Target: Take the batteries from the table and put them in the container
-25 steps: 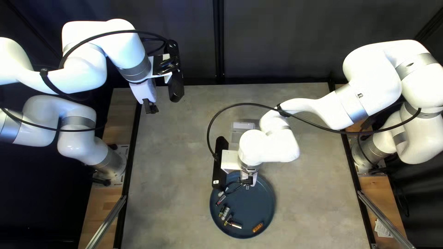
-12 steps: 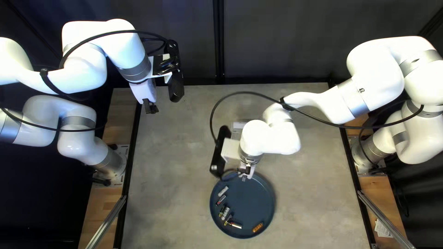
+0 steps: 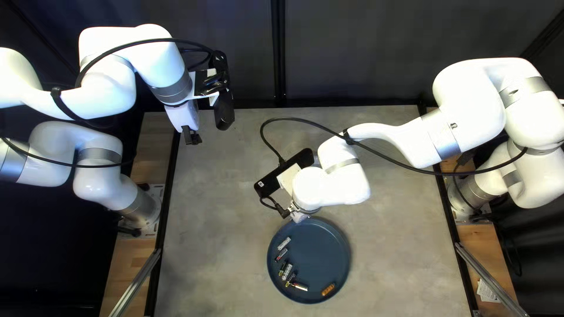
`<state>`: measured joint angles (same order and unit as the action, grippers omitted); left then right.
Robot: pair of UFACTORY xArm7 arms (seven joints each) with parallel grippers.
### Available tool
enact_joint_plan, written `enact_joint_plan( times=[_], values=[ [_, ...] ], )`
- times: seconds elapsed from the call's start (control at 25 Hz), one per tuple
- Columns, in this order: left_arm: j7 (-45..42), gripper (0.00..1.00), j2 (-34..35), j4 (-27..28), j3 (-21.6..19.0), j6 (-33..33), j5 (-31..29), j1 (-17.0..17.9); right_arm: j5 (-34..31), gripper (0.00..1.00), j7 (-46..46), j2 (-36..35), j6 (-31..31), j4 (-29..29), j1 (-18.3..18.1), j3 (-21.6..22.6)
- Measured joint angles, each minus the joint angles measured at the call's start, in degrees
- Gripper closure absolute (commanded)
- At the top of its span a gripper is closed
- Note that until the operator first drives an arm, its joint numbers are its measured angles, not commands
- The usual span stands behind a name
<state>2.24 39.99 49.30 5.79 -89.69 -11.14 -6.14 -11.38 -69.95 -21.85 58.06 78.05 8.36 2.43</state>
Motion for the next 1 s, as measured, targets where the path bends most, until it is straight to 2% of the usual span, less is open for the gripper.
enact_joint_plan(
  times=[0.12,0.24,0.6,0.84,1.0],
  values=[
    [0.0,0.00,0.0,0.0,0.0,0.0,0.0,0.0,0.3,1.00,-1.4,1.8,-2.2,-3.7,-0.8,-0.8],
    [0.0,0.00,0.0,0.0,0.0,0.0,0.0,0.0,1.2,1.00,-7.3,3.1,-2.9,-5.9,-1.4,-2.1],
    [0.0,0.00,0.0,0.0,0.0,0.0,0.0,0.0,1.3,1.00,-27.1,-0.1,5.4,-2.1,-0.7,-6.3],
    [0.0,0.00,0.0,0.0,0.0,0.0,0.0,0.0,0.6,1.00,-31.7,-3.2,3.8,-1.0,-1.3,-8.3],
    [0.0,0.00,0.0,0.0,0.0,0.0,0.0,0.0,-0.7,1.00,-32.1,-3.3,1.6,-2.3,-1.4,-8.9]
  ],
)
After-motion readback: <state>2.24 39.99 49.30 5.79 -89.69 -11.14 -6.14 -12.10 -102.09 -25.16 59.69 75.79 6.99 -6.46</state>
